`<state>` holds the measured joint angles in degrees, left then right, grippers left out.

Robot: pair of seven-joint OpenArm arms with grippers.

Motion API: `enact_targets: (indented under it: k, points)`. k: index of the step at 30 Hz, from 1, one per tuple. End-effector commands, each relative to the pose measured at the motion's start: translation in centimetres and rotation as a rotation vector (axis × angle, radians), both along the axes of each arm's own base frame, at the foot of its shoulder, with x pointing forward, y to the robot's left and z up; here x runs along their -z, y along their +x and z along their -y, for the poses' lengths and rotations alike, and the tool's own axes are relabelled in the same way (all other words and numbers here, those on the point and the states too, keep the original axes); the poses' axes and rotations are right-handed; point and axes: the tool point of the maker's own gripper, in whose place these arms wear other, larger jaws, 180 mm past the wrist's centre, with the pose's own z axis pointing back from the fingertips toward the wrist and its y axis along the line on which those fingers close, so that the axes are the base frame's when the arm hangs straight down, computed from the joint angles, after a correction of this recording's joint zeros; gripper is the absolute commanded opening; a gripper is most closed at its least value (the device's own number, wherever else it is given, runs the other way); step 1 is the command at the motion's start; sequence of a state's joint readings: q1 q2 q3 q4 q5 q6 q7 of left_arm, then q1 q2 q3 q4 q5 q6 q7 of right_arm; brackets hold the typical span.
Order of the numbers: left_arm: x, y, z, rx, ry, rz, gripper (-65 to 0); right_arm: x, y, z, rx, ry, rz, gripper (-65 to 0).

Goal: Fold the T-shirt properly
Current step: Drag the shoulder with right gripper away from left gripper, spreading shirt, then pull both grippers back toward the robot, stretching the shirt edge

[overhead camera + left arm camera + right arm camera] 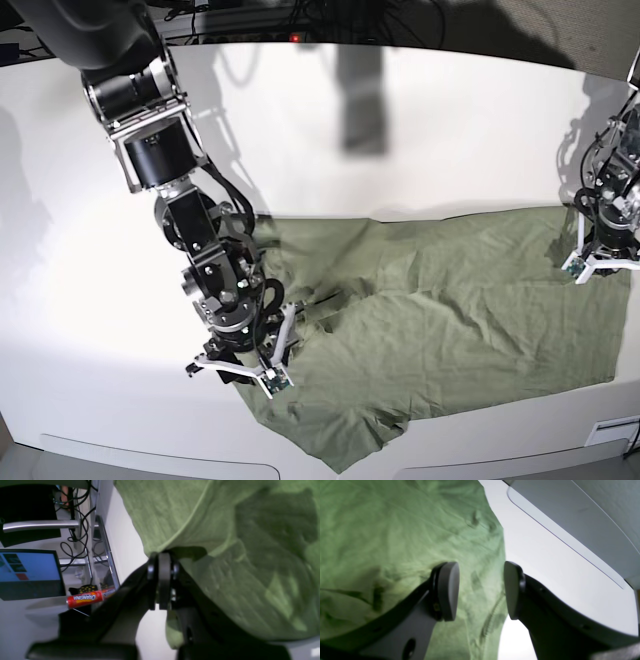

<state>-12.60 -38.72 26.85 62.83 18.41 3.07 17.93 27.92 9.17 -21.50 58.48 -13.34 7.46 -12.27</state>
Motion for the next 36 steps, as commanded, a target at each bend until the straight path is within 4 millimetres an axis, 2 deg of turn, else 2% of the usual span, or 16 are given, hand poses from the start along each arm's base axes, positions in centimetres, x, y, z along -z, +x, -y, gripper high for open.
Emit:
enact_targets:
  k: [1,8,11,15,20,23,25,27,32,36]
  points:
    - [-2.7,1.6,-1.0,0.009,0.045,0.074,-65.0,-2.5,1.4,0.0,0.007,0.011,0.066,-35.9]
    - [-3.9,2.6,-0.4,0.041,-0.007,0.139,-65.0,-1.2,0.7,-0.8,0.028,0.016,-0.004,-35.9]
    - [-4.2,2.7,-0.8,0.036,-0.008,0.147,-56.8,-0.8,0.4,-0.8,0.032,0.014,-0.017,-35.9]
    - [-3.9,2.3,-2.9,-0.001,-0.005,0.149,-48.8,-0.7,0.4,-0.9,0.034,0.014,-0.023,-35.9]
    - [-2.4,1.3,-5.9,-0.062,0.009,0.113,-48.4,-0.6,0.4,-0.8,0.037,0.013,-0.028,-35.9]
    - [-2.8,1.9,-6.6,-0.062,0.007,0.129,-48.4,-0.5,0.3,-1.1,0.037,0.023,-0.033,-35.9]
    - [-3.4,2.5,-6.6,-0.095,-0.046,0.161,-48.4,-0.1,0.1,-1.3,0.046,0.022,-0.059,-35.9]
    - [-4.0,3.0,-6.5,-0.168,-0.177,0.205,-48.4,0.6,-0.3,-1.3,0.066,0.026,-0.106,-35.9]
    - [-5.9,4.5,-4.5,-0.248,-0.332,0.351,-48.4,1.2,-0.7,-1.7,0.097,0.2,-0.173,-35.9]
    - [-4.4,4.8,-2.6,-0.395,-0.607,0.386,-48.4,1.5,-1.1,-1.4,0.082,0.28,-0.215,-35.9]
